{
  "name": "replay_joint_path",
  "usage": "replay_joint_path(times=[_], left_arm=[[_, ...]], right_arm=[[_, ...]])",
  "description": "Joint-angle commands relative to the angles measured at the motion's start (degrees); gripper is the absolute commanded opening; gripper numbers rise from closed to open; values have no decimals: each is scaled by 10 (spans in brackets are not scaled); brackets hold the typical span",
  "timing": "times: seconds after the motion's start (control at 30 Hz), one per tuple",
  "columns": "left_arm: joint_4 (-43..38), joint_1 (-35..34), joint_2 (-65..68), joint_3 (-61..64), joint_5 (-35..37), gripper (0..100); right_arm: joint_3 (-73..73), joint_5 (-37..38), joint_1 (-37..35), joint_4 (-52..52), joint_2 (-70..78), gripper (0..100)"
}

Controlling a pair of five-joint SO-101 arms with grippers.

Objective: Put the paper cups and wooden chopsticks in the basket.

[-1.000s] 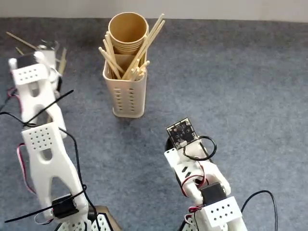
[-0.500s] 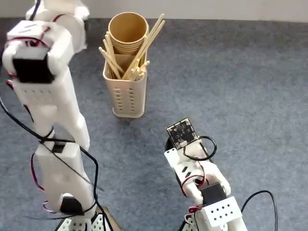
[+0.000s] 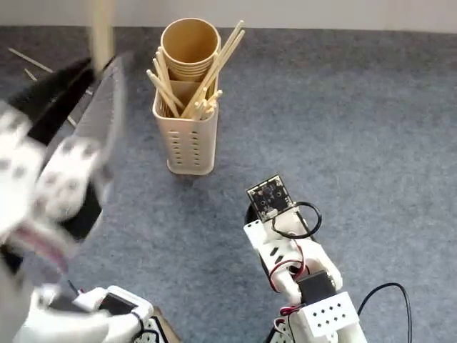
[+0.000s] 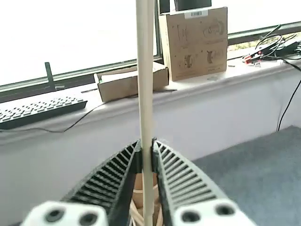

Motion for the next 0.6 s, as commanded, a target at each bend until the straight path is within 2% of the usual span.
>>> replay_joint_path(times=[0.0, 0.1, 0.2, 0.27, 0.33, 0.37, 0.57], left_arm=[[-84, -8, -136, 356, -5, 3], [-250, -29, -243, 640, -5, 3], [-492, -36, -346, 921, -23, 3], [-648, -36, -371, 1046, -31, 3], [-746, -36, -357, 1079, -31, 4], [-768, -36, -339, 1076, -30, 4], [-796, -44, -190, 983, -30, 4]], right_arm=[[-3, 2, -3, -9, -5, 139], [-3, 2, -3, -9, -5, 139], [-3, 2, -3, -9, -5, 139], [-3, 2, -3, -9, -5, 139], [-3, 2, -3, -9, -5, 139], [-3, 2, -3, -9, -5, 139], [-3, 2, -3, -9, -5, 139]])
